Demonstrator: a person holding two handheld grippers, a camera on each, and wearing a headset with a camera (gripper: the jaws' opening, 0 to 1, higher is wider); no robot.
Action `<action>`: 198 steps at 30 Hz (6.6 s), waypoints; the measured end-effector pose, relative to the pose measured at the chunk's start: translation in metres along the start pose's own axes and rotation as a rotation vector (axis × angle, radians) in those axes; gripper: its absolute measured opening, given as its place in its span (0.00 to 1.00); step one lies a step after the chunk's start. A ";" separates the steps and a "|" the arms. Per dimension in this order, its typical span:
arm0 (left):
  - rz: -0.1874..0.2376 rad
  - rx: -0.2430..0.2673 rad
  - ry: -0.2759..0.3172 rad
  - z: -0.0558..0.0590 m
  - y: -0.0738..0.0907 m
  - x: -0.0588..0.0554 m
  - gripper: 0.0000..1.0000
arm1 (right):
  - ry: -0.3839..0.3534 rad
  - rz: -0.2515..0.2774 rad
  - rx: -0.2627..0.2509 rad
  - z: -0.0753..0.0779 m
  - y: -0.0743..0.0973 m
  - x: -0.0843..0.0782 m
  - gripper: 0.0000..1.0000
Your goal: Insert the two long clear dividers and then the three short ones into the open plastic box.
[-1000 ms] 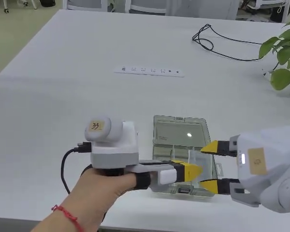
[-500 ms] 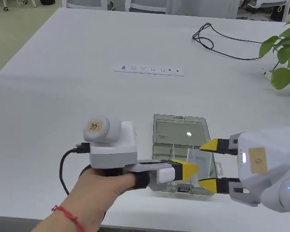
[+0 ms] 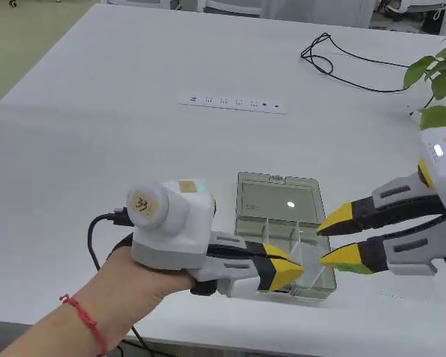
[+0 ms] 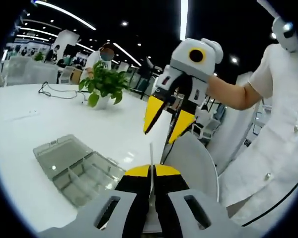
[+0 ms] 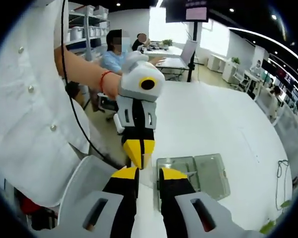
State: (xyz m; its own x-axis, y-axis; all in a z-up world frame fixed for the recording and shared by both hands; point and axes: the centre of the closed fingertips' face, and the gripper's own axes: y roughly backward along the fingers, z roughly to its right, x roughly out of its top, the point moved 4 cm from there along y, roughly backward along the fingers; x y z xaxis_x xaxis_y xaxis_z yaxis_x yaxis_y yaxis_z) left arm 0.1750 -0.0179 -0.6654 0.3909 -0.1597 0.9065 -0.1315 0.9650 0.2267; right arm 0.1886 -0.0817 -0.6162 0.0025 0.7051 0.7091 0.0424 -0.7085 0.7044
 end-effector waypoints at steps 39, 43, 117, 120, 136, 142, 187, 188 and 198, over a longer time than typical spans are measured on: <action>0.026 -0.030 -0.142 0.011 0.008 -0.003 0.02 | -0.009 -0.013 0.203 -0.013 -0.018 -0.001 0.03; 0.020 -0.014 -0.135 0.009 0.010 -0.005 0.07 | -0.010 -0.013 0.192 -0.011 -0.017 -0.001 0.03; -0.038 0.279 -0.074 -0.064 0.056 -0.050 1.00 | -0.052 -0.028 -0.022 0.088 -0.108 -0.048 0.03; -0.034 0.278 -0.071 -0.064 0.055 -0.049 1.00 | -0.040 -0.028 -0.020 0.088 -0.111 -0.046 0.02; -0.032 0.279 -0.063 -0.067 0.054 -0.051 1.00 | 0.007 -0.096 0.001 0.089 -0.140 -0.056 0.02; -0.034 0.277 -0.059 -0.067 0.054 -0.052 1.00 | -0.008 -0.114 0.009 0.089 -0.148 -0.061 0.02; -0.054 0.265 -0.064 -0.064 0.051 -0.054 1.00 | -0.072 -0.121 -0.048 0.093 -0.136 -0.060 0.12; -0.054 0.265 -0.065 -0.064 0.051 -0.054 1.00 | -0.081 -0.110 -0.050 0.093 -0.133 -0.059 0.14; -0.054 0.265 -0.066 -0.063 0.049 -0.054 1.00 | -0.128 -0.035 -0.086 0.088 -0.099 -0.056 0.27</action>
State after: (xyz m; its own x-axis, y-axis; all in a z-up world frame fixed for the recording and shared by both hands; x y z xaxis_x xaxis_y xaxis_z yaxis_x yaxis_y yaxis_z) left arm 0.2046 0.0509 -0.7251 0.3449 -0.2314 0.9097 -0.3486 0.8682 0.3531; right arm 0.2725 -0.0487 -0.7286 0.1303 0.7236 0.6778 -0.0406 -0.6791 0.7329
